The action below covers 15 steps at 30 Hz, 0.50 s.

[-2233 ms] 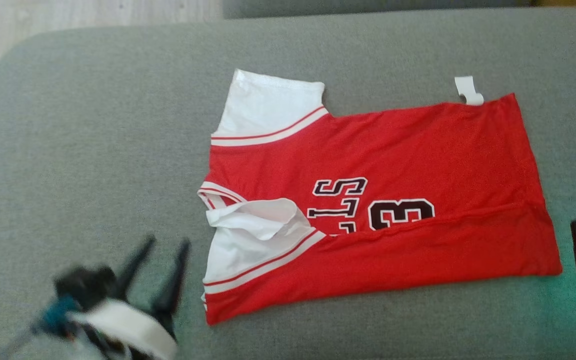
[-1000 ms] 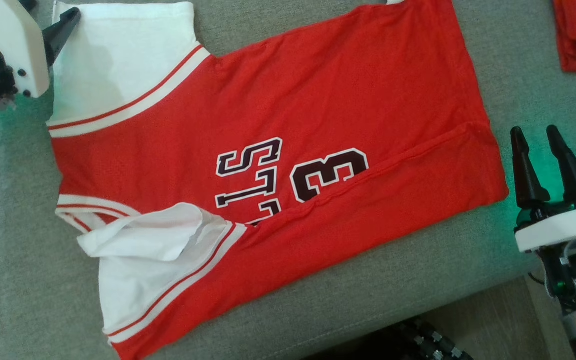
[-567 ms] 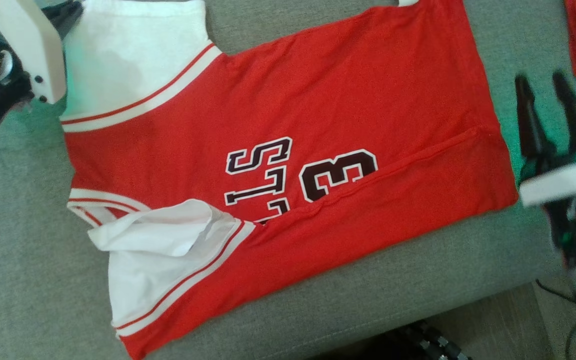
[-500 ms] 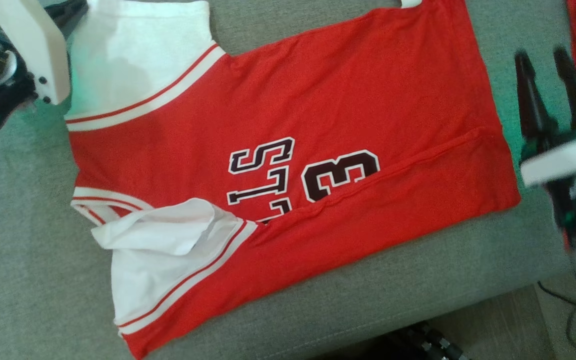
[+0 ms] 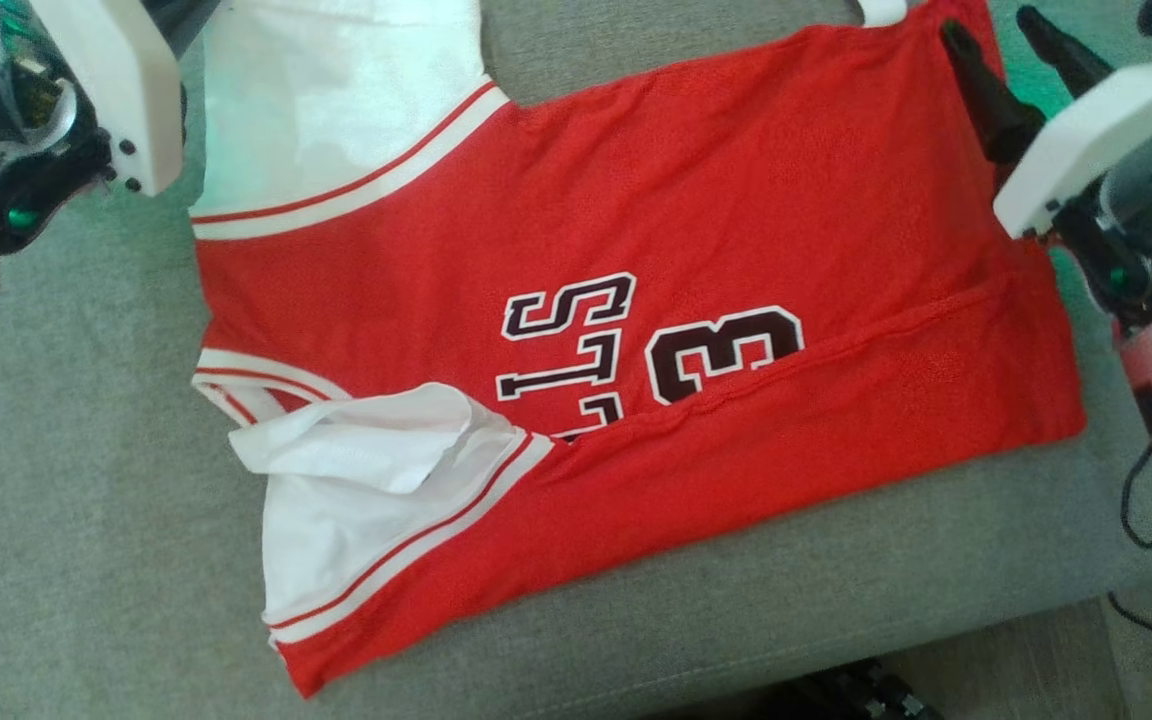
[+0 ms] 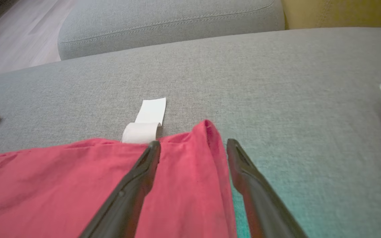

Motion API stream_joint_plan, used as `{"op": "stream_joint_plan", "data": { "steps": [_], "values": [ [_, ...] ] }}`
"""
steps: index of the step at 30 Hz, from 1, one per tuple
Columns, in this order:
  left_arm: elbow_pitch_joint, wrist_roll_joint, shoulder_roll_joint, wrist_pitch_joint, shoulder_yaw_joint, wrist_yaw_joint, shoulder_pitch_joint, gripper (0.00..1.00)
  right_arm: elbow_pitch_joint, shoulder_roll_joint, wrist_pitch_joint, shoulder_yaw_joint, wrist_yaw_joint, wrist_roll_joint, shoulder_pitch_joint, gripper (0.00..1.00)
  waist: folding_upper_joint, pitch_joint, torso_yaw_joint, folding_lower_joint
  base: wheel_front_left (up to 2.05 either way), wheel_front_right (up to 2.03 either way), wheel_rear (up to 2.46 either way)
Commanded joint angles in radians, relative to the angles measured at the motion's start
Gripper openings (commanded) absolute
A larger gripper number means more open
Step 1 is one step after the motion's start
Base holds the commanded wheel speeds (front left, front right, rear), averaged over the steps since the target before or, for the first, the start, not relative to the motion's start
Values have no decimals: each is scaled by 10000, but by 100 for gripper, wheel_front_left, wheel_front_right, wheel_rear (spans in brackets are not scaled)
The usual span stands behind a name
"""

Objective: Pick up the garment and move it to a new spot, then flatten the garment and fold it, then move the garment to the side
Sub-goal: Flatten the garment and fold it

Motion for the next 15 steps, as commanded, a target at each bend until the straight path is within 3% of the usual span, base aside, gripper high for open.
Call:
{"op": "stream_joint_plan", "data": {
  "steps": [1, 5, 7, 9, 14, 15],
  "values": [
    [-213, -34, 337, -126, 347, -55, -622, 0, -40, -39, 5, 189, 67, -2, -214, 100, 0, 59, 87, 0, 0, 0, 0],
    [-251, -157, 347, -253, 105, -55, -729, 0, 473, -37, -140, 693, 67, -2, -646, 98, 0, 103, 178, 0, 0, 0, 0],
    [-240, -221, 381, -310, -8, -55, -774, 0, 728, -30, -257, 887, 67, 60, -798, 82, 0, 101, 204, 0, 0, 0, 0],
    [-204, -280, 390, -370, -108, -55, -827, 0, 951, -28, -389, 1046, 67, 122, -929, 75, 0, 88, 229, 0, 0, 0, 0],
    [-81, -346, 374, -572, -356, -55, -962, 0, 1424, -62, -921, 1293, 67, 195, -1253, 34, 0, 59, 294, 0, 0, 0, 0],
    [-81, -346, 374, -572, -356, -55, -962, 0, 1424, -62, -921, 1293, 67, 195, -1253, 34, 0, 59, 294, 0, 0, 0, 0]
  ]
}}
